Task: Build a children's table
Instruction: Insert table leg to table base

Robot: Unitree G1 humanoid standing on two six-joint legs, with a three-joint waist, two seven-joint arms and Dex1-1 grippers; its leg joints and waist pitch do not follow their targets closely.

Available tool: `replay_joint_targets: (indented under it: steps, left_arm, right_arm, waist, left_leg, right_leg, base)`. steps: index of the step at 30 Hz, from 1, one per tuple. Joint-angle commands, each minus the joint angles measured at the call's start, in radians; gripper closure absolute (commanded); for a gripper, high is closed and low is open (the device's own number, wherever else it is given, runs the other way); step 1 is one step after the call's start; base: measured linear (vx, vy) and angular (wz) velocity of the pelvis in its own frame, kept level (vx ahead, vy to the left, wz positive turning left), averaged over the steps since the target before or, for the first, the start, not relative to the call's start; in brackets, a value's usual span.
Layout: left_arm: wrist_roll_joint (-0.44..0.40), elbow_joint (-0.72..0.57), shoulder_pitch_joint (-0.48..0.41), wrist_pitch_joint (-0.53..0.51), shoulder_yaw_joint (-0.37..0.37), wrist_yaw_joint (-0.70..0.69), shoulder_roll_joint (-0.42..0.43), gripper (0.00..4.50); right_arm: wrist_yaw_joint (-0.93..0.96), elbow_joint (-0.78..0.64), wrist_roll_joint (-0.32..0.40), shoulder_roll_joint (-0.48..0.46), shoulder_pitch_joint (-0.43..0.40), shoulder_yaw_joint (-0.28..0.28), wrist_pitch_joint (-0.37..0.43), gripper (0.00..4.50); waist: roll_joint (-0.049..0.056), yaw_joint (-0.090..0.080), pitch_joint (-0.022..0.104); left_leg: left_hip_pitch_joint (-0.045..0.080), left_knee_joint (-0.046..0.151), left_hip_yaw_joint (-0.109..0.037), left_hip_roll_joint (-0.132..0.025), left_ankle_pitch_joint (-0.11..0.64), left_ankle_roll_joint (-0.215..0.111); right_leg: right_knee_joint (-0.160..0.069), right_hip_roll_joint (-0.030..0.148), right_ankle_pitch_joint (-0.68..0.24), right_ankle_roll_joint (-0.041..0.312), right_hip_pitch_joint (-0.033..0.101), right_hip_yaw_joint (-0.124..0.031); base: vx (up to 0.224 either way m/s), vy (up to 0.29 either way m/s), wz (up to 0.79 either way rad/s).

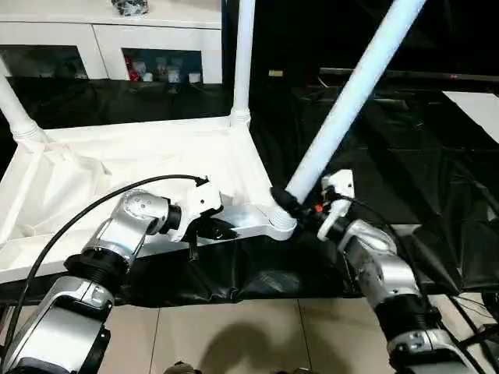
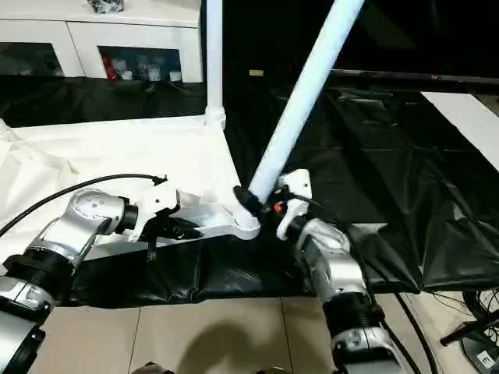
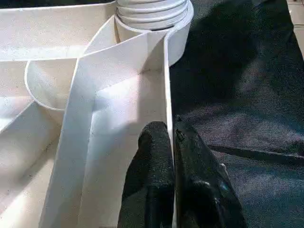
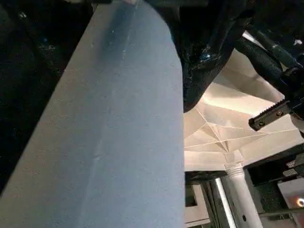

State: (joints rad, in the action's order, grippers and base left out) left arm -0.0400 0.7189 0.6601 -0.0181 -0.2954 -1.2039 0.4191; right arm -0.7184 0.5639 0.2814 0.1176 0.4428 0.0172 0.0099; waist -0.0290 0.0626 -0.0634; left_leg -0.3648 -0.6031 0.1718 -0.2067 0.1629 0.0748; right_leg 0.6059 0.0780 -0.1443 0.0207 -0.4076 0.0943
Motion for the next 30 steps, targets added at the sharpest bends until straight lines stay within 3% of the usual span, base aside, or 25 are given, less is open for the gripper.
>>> replay_joint_targets:
  steps: [1, 9, 14, 23, 30]
  left_arm:
    - [0.008, -0.006, 0.021, 0.014, 0.013, 0.009, -0.01, 4.5]
    - [0.005, 0.005, 0.027, 0.024, 0.011, 0.011, -0.018, 4.5]
    - [-0.005, 0.012, 0.029, 0.035, 0.006, 0.017, -0.016, 4.5]
    - [-0.006, 0.018, 0.04, 0.049, -0.004, -0.027, -0.009, 4.5]
    - [-0.008, -0.016, 0.046, 0.054, -0.021, -0.107, 0.031, 4.5]
  right_arm:
    - [0.012, 0.039, -0.068, 0.017, -0.021, 0.033, 0.005, 2.61]
    - [-0.036, 0.028, -0.087, 0.034, -0.032, 0.074, -0.014, 2.61]
    - [-0.067, 0.01, -0.095, 0.047, -0.039, 0.092, -0.021, 2.61]
    - [-0.158, 0.055, -0.102, 0.071, 0.003, 0.126, 0.038, 2.61]
    - [-0.33, 0.11, -0.094, 0.11, 0.048, 0.172, 0.072, 2.61]
  waist:
    - [0.007, -0.003, 0.071]
    - [0.003, -0.006, 0.069]
    - [0.004, -0.006, 0.07]
    - [0.007, -0.006, 0.071]
    - [0.001, -0.004, 0.072]
  left_leg:
    - [0.017, 0.076, -0.01, -0.02, 0.358, 0.003]
    - [0.022, 0.075, -0.011, -0.019, 0.379, 0.001]
    - [0.02, 0.078, -0.011, -0.022, 0.373, -0.003]
    - [0.021, 0.077, -0.013, -0.021, 0.379, -0.005]
    - [0.021, 0.083, -0.015, -0.029, 0.4, 0.003]
  right_leg:
    - [-0.101, 0.07, -0.523, 0.121, 0.039, -0.045]
    - [-0.108, 0.07, -0.57, 0.105, 0.035, -0.042]
    - [-0.105, 0.07, -0.525, 0.119, 0.038, -0.043]
    - [-0.105, 0.07, -0.527, 0.125, 0.04, -0.042]
    - [-0.099, 0.071, -0.49, 0.144, 0.041, -0.043]
  base:
    - [0.0, 0.0, 0.0]
    - [0.0, 0.0, 0.0]
    - [0.0, 0.0, 0.0]
    - [0.0, 0.0, 0.0]
    - [0.0, 0.0, 0.0]
